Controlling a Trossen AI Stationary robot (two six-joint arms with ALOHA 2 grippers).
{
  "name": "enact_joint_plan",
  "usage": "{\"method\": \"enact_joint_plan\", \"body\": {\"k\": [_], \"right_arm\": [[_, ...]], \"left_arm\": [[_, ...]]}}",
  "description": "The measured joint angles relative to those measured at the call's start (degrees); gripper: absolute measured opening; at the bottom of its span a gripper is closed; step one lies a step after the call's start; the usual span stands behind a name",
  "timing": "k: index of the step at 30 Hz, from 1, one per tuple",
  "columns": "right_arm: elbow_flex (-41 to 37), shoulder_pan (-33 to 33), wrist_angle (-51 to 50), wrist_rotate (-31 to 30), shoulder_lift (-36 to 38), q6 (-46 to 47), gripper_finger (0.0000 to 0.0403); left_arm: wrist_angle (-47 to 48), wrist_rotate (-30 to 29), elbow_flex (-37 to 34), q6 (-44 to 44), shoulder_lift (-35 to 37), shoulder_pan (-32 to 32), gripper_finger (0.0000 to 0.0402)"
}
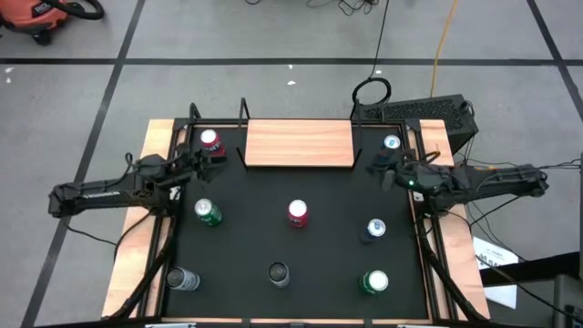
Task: Place canned beverage on shelf
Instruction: Put the top blue soda can on the shelf
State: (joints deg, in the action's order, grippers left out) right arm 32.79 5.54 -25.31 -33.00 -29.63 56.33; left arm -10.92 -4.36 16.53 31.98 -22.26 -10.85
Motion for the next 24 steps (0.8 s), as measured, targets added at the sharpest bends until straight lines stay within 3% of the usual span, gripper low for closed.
{"method": "enact_joint_plan", "body": {"k": [7,12,16,24], "right_arm": [[20.78,-3.19,-31.31,-1.9,-11.17,2.81,0.0221],[30.87,-7.76,-50.11,-4.41,-17.42,4.44,0.0223],[33.48,-13.59,-55.15,-2.7,-21.01,2.8,0.0239],[33.28,-30.77,-52.31,11.65,-28.95,-7.92,0.03]], "left_arm": [[4.93,0.91,10.26,-5.65,-9.12,0.0,0.0174],[5.89,-0.18,15.02,-7.12,-14.34,0.0,0.0174],[5.85,-0.18,17.62,-7.47,-18.25,0.06,0.0174],[5.91,1.23,22.18,-8.77,-25.55,0.1,0.0174]]}}
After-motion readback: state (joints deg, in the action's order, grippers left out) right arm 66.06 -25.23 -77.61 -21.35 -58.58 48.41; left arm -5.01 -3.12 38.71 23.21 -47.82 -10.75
